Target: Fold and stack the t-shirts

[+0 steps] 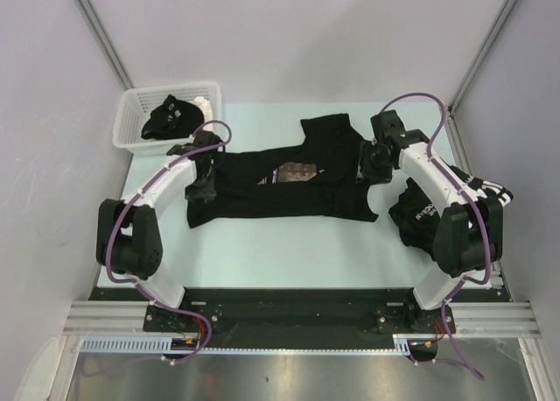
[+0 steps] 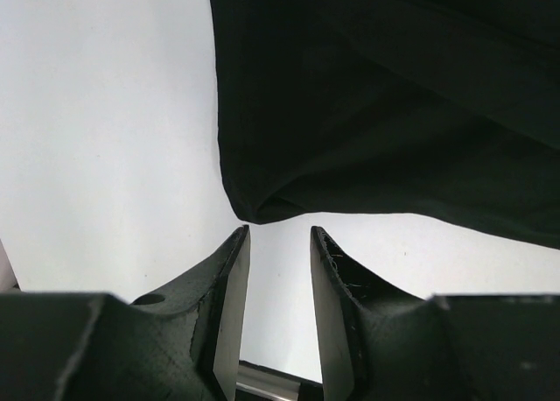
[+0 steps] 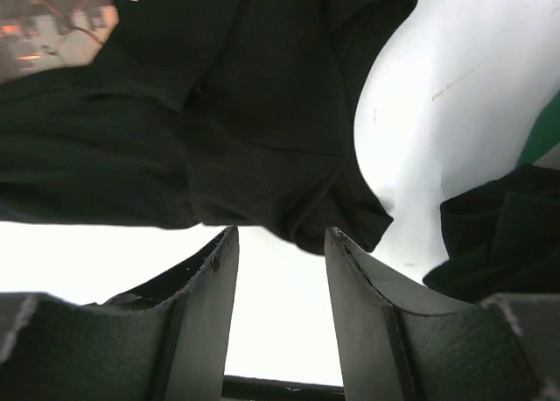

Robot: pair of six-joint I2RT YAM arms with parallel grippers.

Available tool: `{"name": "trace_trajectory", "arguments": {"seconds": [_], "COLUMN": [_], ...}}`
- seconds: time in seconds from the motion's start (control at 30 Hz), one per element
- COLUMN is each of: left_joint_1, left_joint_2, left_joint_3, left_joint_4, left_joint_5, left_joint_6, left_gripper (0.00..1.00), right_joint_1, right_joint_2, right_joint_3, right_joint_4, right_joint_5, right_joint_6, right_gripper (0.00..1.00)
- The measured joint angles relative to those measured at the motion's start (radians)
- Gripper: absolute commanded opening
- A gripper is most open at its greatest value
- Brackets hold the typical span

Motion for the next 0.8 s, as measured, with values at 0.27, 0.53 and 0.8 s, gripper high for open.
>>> {"name": "trace_trajectory", "arguments": {"seconds": [0.27,0.53,0.8], "left_joint_1": [0.000,0.000,0.000], "left_joint_2": [-0.051,-0.064,-0.089], "left_joint_3": [0.000,-0.003,-0.012], "left_joint_4": [-0.013,-0.027,-0.047], "left_joint_5": [0.005,0.005,0.004], "left_joint_6": [0.000,0.000,-0.001], "left_gripper": [0.39,0.39,0.39], "right_joint_1": [0.001,-0.002,-0.039], "right_joint_2": [0.090,0.141,0.184], "right_joint_3": [-0.045,-0.045,-0.045], "right_joint_4": [0.045,0.070,0.073], "right_joint_5": [-0.012,-0.015,-0.014], "right_joint_6": [0.000,-0.005,-0.023], "right_gripper": [0.51,0.52,0.54]}}
